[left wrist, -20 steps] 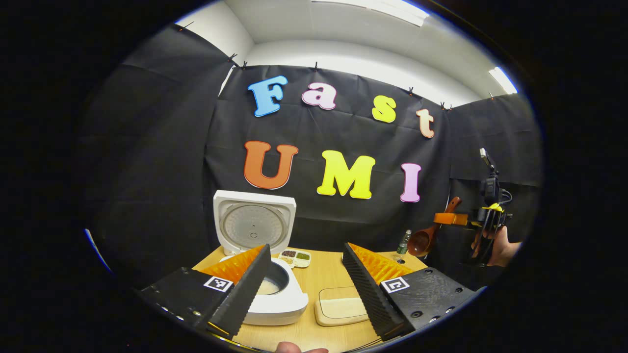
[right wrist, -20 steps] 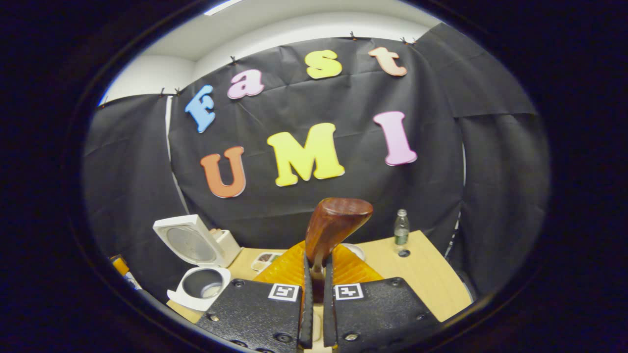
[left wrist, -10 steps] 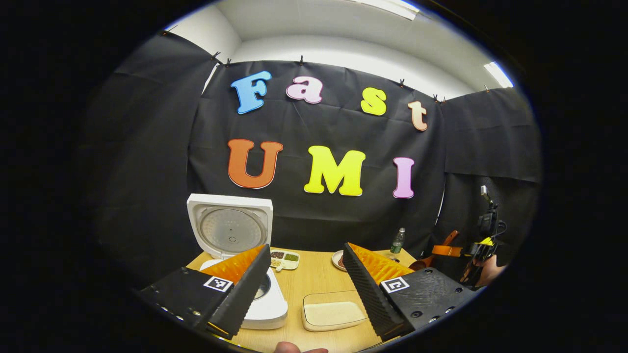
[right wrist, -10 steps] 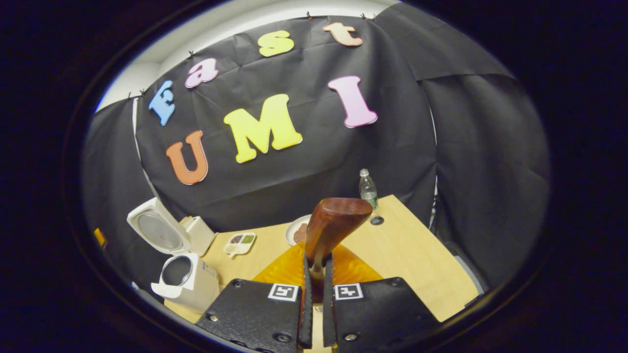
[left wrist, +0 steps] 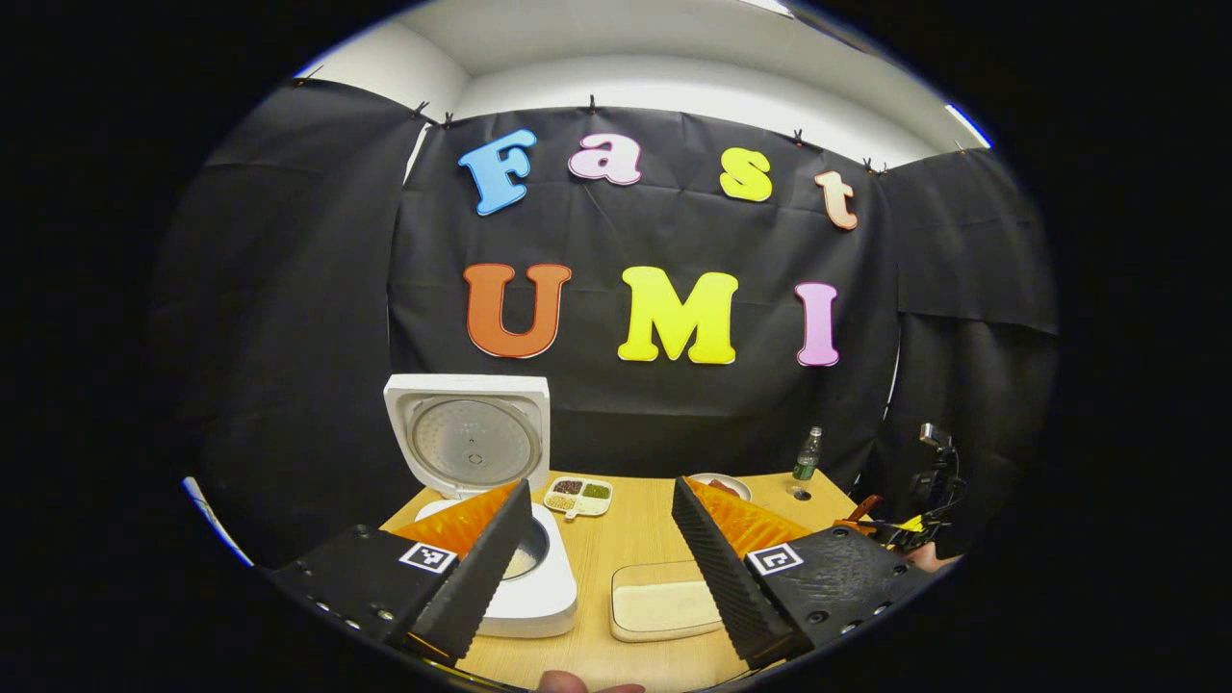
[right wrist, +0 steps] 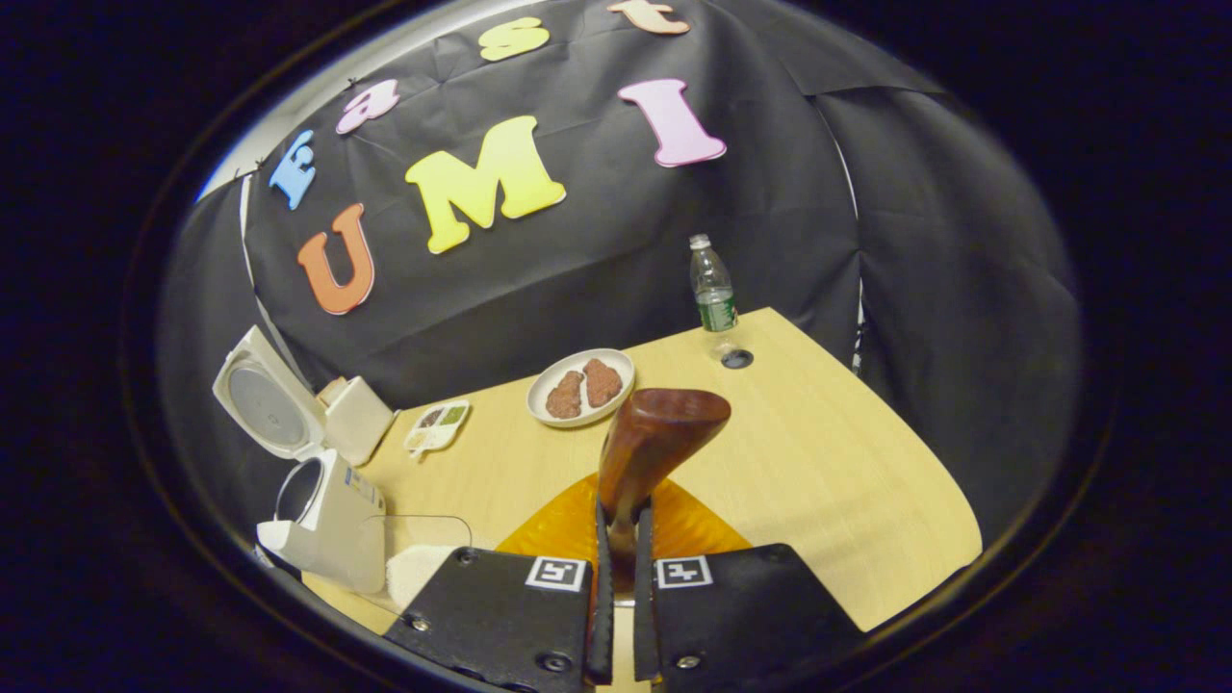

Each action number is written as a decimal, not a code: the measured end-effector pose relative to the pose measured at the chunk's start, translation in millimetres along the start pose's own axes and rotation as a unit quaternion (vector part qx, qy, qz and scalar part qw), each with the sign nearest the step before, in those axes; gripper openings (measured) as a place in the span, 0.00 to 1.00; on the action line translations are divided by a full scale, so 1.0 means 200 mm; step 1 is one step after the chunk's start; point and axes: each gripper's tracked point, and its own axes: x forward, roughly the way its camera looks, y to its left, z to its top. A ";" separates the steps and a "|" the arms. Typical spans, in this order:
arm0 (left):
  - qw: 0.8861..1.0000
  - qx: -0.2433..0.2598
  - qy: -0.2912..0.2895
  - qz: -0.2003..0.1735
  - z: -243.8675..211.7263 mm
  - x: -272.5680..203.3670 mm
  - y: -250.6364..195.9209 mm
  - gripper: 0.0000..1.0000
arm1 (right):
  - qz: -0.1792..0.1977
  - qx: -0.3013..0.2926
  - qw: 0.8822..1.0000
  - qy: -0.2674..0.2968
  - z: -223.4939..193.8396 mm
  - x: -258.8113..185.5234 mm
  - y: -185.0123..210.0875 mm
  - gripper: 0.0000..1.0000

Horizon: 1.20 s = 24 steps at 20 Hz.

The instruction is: Close the left gripper, press the button to open the rice cooker; take a wooden spoon from the chopstick holder with the right hand, scoop a spoonful of rice and pour it into the rice cooker, then put the wooden spoon back into the chopstick holder.

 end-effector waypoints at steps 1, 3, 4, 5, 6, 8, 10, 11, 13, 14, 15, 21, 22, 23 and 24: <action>1.000 0.004 0.002 0.003 -0.01 0.00 0.00 0.94 | -0.003 -0.002 1.000 0.001 -0.03 0.03 -0.01 0.13; 1.000 0.010 0.008 0.008 -0.02 0.01 0.00 0.94 | -0.008 -0.003 1.000 0.008 -0.08 0.08 -0.03 0.13; 1.000 0.011 0.011 0.009 -0.02 0.02 -0.01 0.94 | -0.008 0.001 1.000 0.013 -0.11 0.10 -0.03 0.13; 1.000 0.013 0.012 0.009 -0.03 0.01 -0.01 0.94 | -0.007 0.007 1.000 0.016 -0.13 0.11 -0.03 0.13; 1.000 0.015 0.014 0.010 -0.03 0.01 -0.01 0.94 | -0.005 0.012 1.000 0.017 -0.14 0.13 -0.03 0.14; 1.000 0.020 0.015 0.010 -0.03 0.01 -0.02 0.94 | -0.005 0.017 1.000 0.016 -0.15 0.14 -0.04 0.16; 0.999 0.027 0.015 0.009 -0.03 0.02 -0.02 0.94 | -0.002 0.017 1.000 0.013 -0.14 0.16 -0.04 0.18; 0.999 0.032 0.014 0.010 -0.02 0.03 -0.02 0.94 | 0.001 0.017 1.000 0.013 -0.14 0.16 -0.03 0.19; 0.999 0.031 0.010 0.009 0.00 0.03 -0.02 0.94 | 0.000 0.011 1.000 0.014 -0.14 0.15 -0.03 0.23; 1.000 0.027 0.008 0.008 0.01 0.03 -0.02 0.94 | -0.001 0.007 1.000 0.015 -0.13 0.14 -0.03 0.36; 1.000 0.023 0.006 0.006 0.02 0.03 -0.02 0.94 | -0.004 0.005 1.000 0.013 -0.12 0.13 -0.04 0.49; 1.000 0.015 -0.016 -0.001 0.08 0.09 0.07 0.94 | -0.036 0.006 0.999 -0.021 0.06 -0.03 -0.14 0.80; 1.000 0.011 -0.022 -0.001 0.10 0.11 0.09 0.94 | -0.043 0.007 0.999 -0.029 0.11 -0.06 -0.16 0.80; 1.000 0.009 -0.027 0.000 0.12 0.12 0.12 0.94 | -0.048 0.006 0.998 -0.039 0.16 -0.11 -0.17 0.80; 0.999 0.008 -0.032 0.001 0.13 0.14 0.15 0.94 | -0.054 0.003 0.997 -0.050 0.21 -0.17 -0.17 0.81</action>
